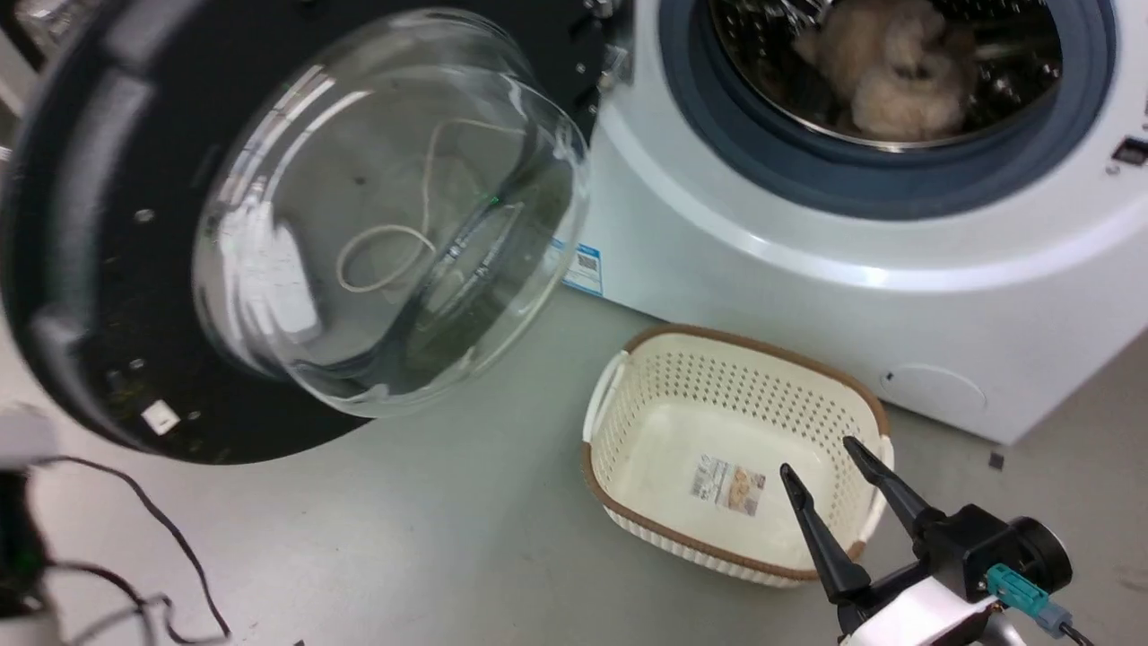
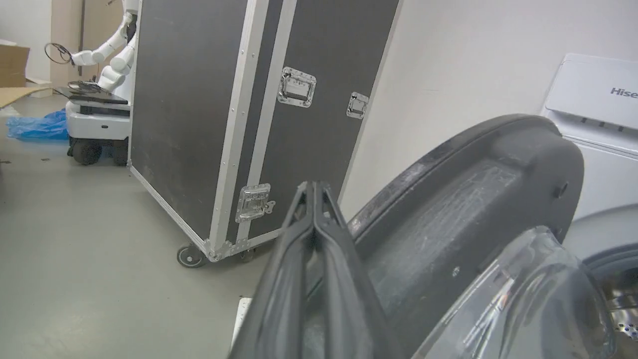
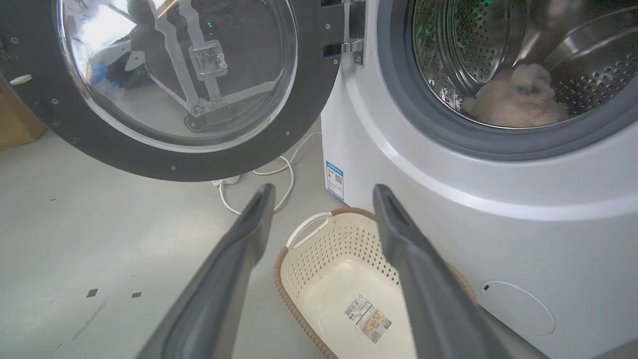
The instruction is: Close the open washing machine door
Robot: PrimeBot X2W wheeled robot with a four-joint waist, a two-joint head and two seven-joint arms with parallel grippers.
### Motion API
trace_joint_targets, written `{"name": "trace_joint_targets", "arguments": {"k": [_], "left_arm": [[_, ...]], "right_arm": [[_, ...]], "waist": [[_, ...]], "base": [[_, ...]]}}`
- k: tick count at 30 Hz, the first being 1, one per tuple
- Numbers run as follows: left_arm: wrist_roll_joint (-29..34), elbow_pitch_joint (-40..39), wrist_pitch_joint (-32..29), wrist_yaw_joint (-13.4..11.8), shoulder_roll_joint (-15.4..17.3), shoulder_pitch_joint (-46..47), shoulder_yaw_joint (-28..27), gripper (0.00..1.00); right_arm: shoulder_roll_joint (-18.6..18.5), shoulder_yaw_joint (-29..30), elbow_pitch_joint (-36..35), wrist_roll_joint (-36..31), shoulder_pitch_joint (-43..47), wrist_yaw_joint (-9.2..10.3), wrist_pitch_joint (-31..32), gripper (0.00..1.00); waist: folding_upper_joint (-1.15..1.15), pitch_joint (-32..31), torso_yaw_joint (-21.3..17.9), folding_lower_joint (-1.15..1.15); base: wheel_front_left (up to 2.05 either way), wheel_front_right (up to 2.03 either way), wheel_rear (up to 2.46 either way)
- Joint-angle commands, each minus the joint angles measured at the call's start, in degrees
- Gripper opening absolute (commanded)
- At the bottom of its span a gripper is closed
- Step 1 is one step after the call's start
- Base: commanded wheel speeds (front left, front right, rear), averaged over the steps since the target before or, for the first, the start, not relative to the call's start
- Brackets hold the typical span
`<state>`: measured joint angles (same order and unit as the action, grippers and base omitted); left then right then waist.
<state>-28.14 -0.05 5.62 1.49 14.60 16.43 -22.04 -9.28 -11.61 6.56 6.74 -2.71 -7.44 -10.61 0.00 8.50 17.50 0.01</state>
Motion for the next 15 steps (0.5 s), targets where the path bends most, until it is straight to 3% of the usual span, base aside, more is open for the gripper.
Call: {"name": "trace_joint_targets", "arguments": {"k": [1,7,15], "left_arm": [[-2.3,1.7,-1.3,0.0,1.0,1.8,-1.3,0.0],[-12.6,12.4,-12.2,-0.7,5.7,7.6,-5.5,0.0],[-28.3,17.1,-28.5,1.0,6.6,9.4,-9.0,0.0]], "right_arm": [[-0.5,-0.4,-0.1,0.5,-0.9,-0.04,-0.6,1.0],[-1.3,-1.6,0.6,1.3,-2.0,-0.04,-1.4,1.0],[-1.5,-2.6,2.3,2.2,-2.2,-0.04,-2.6,1.0]], "waist": [[0.0,1.1,-0.9,-0.01],[0.0,2.2,-1.7,-0.01],[0.0,1.6,-1.4,-0.01]], "base": [[0.0,0.0,0.0],[0.0,0.0,0.0],[0.0,0.0,0.0]]}}
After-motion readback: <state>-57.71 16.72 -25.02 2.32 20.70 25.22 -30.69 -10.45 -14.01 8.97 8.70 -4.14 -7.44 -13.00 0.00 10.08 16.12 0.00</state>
